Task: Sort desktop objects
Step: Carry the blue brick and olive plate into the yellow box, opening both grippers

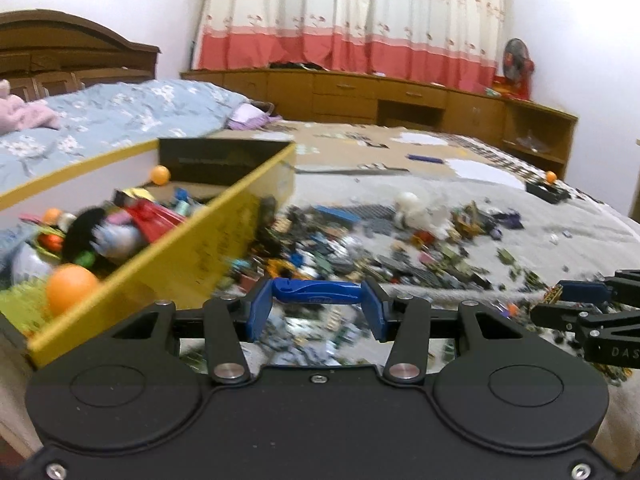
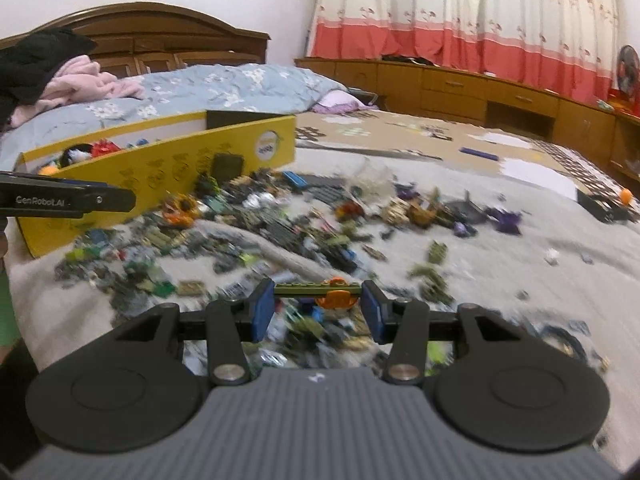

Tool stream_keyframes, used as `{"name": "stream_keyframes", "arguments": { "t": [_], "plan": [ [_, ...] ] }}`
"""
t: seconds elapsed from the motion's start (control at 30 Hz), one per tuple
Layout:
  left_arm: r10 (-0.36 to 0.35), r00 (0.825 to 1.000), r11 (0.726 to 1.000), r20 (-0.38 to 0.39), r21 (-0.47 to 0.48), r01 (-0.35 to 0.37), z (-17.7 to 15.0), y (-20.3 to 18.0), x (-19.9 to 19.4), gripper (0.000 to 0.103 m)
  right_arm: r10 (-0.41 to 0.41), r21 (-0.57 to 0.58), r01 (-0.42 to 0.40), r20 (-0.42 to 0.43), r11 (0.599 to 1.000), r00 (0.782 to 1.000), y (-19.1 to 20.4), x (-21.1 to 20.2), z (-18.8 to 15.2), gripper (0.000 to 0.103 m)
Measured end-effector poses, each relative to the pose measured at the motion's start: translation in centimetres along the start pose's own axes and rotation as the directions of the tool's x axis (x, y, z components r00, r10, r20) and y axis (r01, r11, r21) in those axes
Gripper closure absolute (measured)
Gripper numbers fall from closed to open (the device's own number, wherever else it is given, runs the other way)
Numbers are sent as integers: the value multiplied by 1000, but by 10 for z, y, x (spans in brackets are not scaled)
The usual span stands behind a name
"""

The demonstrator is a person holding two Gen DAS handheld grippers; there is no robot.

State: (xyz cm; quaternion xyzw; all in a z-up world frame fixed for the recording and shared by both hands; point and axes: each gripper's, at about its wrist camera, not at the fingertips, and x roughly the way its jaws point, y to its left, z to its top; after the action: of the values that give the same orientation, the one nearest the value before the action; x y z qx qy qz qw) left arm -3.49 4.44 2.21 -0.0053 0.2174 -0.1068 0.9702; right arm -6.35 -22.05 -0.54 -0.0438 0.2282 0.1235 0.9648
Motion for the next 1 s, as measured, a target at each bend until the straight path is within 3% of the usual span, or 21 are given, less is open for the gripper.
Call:
{"name": "stream_keyframes", "arguments": {
  "t": [0.47, 0.73, 1.0],
  "plan": [
    [194, 979, 981, 63, -41, -191, 45, 77, -9, 57, 176, -21, -176, 20, 984, 984, 59, 52, 68, 52],
    [334, 942, 939, 26, -96, -330, 75, 144, 7, 57, 281, -1, -281, -2, 960, 960, 102, 101, 113, 52],
    [427, 903, 886, -48, -178, -429, 85, 213, 33, 57, 319, 6, -319, -29, 948, 947, 146, 148, 151, 52]
  ]
}}
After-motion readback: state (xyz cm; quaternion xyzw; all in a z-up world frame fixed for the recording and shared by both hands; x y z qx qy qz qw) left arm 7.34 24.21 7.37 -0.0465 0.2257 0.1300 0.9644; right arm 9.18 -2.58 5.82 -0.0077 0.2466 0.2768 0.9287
